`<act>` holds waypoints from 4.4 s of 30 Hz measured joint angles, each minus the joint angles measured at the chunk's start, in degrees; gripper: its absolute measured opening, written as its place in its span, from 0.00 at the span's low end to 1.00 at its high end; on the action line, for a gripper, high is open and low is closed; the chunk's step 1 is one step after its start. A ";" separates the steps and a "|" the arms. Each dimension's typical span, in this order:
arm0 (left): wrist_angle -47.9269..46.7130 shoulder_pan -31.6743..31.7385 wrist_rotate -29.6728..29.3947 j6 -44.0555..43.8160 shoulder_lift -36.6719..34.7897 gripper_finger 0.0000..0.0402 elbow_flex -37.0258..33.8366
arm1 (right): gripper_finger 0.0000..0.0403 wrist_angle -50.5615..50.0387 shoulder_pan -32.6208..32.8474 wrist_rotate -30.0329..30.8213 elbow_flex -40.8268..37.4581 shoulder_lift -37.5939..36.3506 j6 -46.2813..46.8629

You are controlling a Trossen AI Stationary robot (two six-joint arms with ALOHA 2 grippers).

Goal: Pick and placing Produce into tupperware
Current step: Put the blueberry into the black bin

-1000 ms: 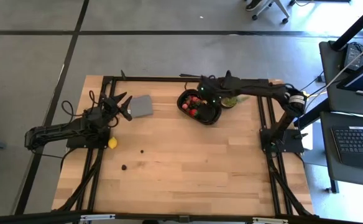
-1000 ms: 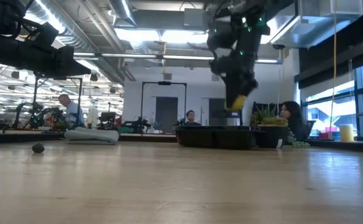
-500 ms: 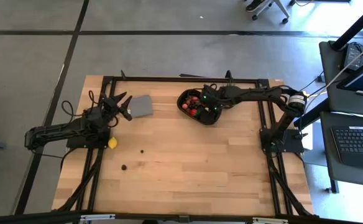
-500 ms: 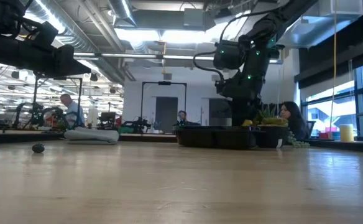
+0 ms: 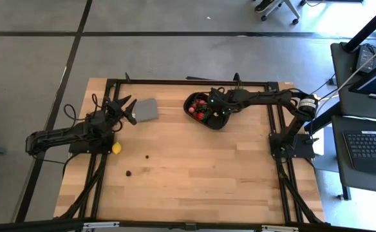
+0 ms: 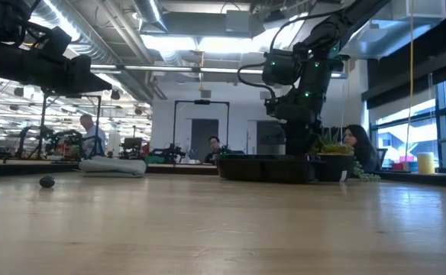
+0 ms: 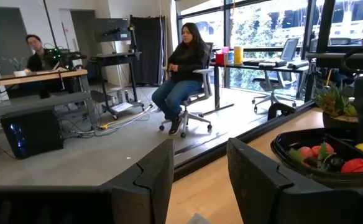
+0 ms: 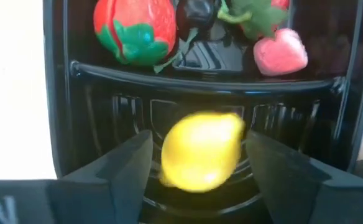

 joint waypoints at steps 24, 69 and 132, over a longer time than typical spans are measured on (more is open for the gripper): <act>1.18 -0.01 9.42 -3.22 0.00 0.76 0.02 | 0.85 15.94 5.85 -14.48 17.20 -0.12 -6.51; -39.44 -29.93 35.36 -31.50 60.52 0.59 35.67 | 0.85 65.18 11.39 -15.38 -22.88 -12.35 -7.32; -37.72 -34.81 30.66 -38.89 78.09 0.32 35.71 | 0.85 62.93 11.39 -15.38 -22.86 -12.28 -7.67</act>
